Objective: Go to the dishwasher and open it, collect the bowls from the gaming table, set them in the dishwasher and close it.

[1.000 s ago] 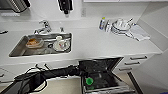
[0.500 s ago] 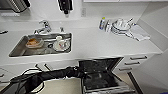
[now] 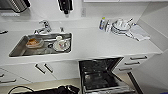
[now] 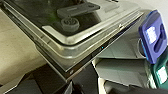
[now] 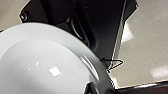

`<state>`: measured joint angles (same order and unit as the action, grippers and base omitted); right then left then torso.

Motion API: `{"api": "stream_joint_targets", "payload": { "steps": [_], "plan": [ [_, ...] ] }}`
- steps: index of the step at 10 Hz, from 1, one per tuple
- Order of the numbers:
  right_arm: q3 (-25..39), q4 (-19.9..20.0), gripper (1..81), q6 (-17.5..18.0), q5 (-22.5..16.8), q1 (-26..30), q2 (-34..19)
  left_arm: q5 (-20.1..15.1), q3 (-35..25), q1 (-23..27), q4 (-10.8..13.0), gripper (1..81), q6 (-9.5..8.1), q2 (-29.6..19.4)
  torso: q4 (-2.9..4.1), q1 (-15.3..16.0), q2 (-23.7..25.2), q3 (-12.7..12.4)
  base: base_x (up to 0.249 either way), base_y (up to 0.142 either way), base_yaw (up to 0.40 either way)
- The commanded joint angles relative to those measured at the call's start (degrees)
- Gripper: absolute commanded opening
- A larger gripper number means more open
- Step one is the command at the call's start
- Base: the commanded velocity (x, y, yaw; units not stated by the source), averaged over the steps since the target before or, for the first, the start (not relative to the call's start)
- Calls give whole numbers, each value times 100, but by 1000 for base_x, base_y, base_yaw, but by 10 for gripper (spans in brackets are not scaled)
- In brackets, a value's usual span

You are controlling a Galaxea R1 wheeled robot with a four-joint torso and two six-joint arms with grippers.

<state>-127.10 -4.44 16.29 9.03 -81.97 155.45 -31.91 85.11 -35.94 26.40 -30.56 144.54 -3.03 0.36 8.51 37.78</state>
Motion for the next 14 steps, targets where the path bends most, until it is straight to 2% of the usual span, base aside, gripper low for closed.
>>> {"api": "stream_joint_targets", "payload": {
  "steps": [1,3,4,5,6,9,12,14],
  "plan": [
    [1878,-84,10,32,-394,228,-1362,-78,-917,-505,962,811,85,-715,0,0,0,0,0,0,0],
    [2723,-84,10,32,-332,439,-2066,-52,-1163,-821,1103,811,77,-970,0,0,0,0,0,0,0],
    [3076,-75,10,50,-314,597,-2382,-17,-1103,-1076,1225,811,68,-980,0,0,0,0,0,0,0],
    [3324,-57,10,76,-323,824,-2604,212,-935,-1444,1385,811,77,-944,0,0,2,0,0,0,0],
    [3578,4,10,138,-332,1062,-2798,598,-628,-1788,1613,811,77,-883,0,0,0,0,0,0,0],
    [4256,347,10,138,-429,1844,-3281,1354,322,-2649,1868,811,85,-751,0,-2,2,0,0,0,0],
    [4405,523,10,147,-429,2118,-3598,2216,1060,-3212,1877,811,85,-804,0,0,2,0,0,0,0],
    [4476,567,10,331,-446,2425,-3782,2717,1543,-3757,1886,811,94,-751,0,-2,2,0,0,0,0]
  ]
}}
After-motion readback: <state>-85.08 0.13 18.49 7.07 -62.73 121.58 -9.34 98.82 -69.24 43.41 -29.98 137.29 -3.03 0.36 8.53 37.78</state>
